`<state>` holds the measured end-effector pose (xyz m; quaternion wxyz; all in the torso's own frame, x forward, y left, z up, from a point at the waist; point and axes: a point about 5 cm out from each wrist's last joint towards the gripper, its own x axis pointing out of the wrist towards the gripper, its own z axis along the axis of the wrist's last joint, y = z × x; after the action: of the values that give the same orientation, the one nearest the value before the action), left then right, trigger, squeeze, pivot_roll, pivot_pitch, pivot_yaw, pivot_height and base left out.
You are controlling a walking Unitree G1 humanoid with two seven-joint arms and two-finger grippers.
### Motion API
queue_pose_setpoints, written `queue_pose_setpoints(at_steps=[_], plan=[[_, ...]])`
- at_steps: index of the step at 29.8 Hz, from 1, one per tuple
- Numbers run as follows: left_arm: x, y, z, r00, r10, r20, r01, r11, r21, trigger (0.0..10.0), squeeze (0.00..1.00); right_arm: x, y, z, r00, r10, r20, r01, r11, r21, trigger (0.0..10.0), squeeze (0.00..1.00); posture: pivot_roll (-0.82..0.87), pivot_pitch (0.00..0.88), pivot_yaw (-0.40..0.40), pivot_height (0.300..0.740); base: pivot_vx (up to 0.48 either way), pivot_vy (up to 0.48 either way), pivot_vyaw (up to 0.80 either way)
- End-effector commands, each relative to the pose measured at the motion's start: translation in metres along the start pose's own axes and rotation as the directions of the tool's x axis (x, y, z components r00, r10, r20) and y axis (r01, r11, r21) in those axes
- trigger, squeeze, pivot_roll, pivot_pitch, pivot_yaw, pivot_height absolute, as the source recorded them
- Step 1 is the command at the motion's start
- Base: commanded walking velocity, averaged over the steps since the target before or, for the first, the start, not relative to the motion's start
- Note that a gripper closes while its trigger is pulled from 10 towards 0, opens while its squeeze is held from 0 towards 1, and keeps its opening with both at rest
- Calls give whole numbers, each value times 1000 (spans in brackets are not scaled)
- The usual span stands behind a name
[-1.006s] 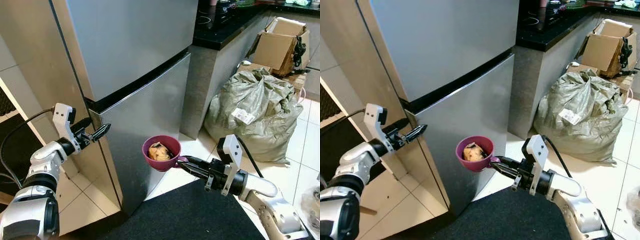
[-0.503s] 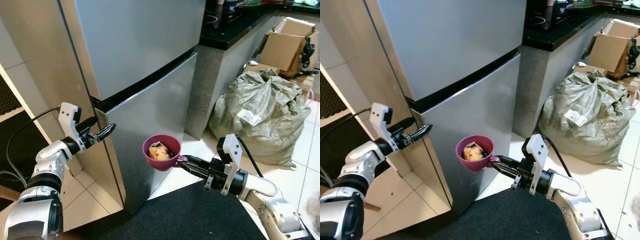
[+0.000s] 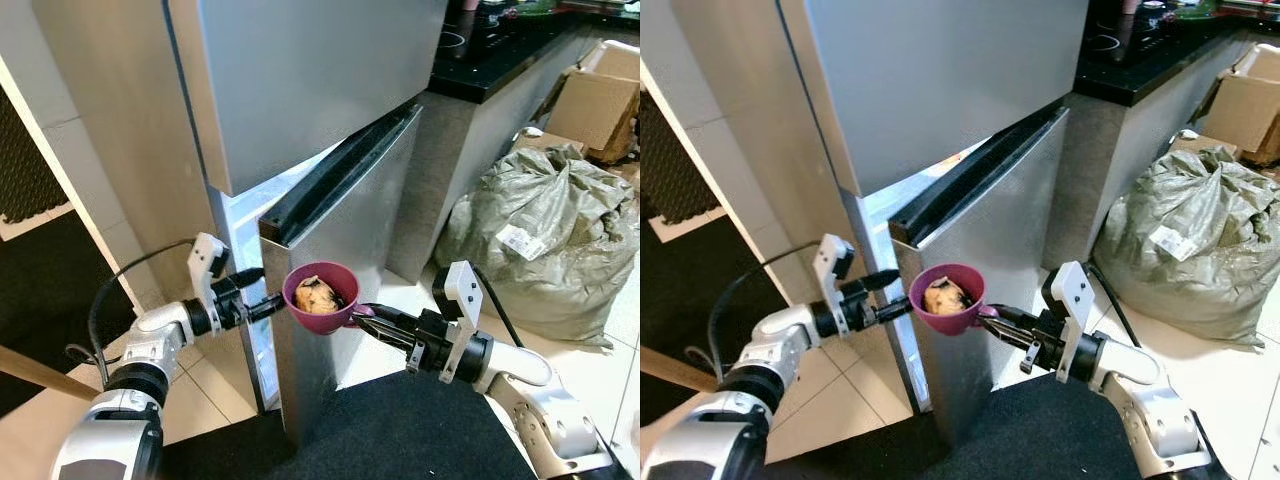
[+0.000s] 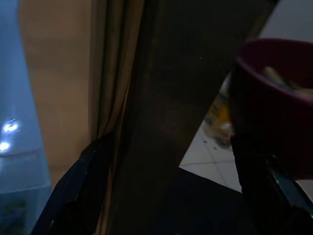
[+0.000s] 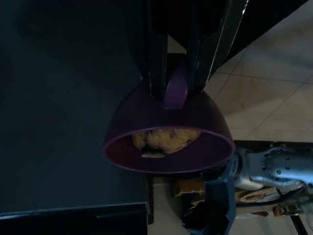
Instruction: Restocking fridge
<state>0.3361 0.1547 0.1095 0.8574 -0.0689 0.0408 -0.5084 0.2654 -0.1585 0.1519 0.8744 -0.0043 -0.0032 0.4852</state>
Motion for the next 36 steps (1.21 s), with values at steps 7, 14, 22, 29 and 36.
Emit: queue_pose_setpoints(at_steps=[7,14,22,29,36], plan=[[18,-41,-33,974,-227,-26,223,969,-107,10000,0,2,0,1,1000,-2,22,2,1000,-10,10000,0,-128,32,44,740,0,0,0],[16,-80,-71,930,-364,-45,341,905,-255,10000,0,0,-3,2,1000,-16,24,16,1000,-15,10000,0,-132,23,46,740,0,0,0],[-20,-74,-92,929,-318,-189,257,923,-287,10000,0,-1,-4,1,999,-23,24,23,1000,-13,10000,0,-121,21,47,740,0,0,0],[-46,-72,-115,904,-218,-367,110,950,-292,10000,0,0,-3,-1,999,-23,26,23,1000,-10,10000,0,-118,23,49,740,0,0,0],[-76,-58,-138,823,15,-568,-148,971,-189,0,0,-1,-4,-1,999,-27,25,28,1000,-10,10000,0,-120,21,49,740,0,0,0]])
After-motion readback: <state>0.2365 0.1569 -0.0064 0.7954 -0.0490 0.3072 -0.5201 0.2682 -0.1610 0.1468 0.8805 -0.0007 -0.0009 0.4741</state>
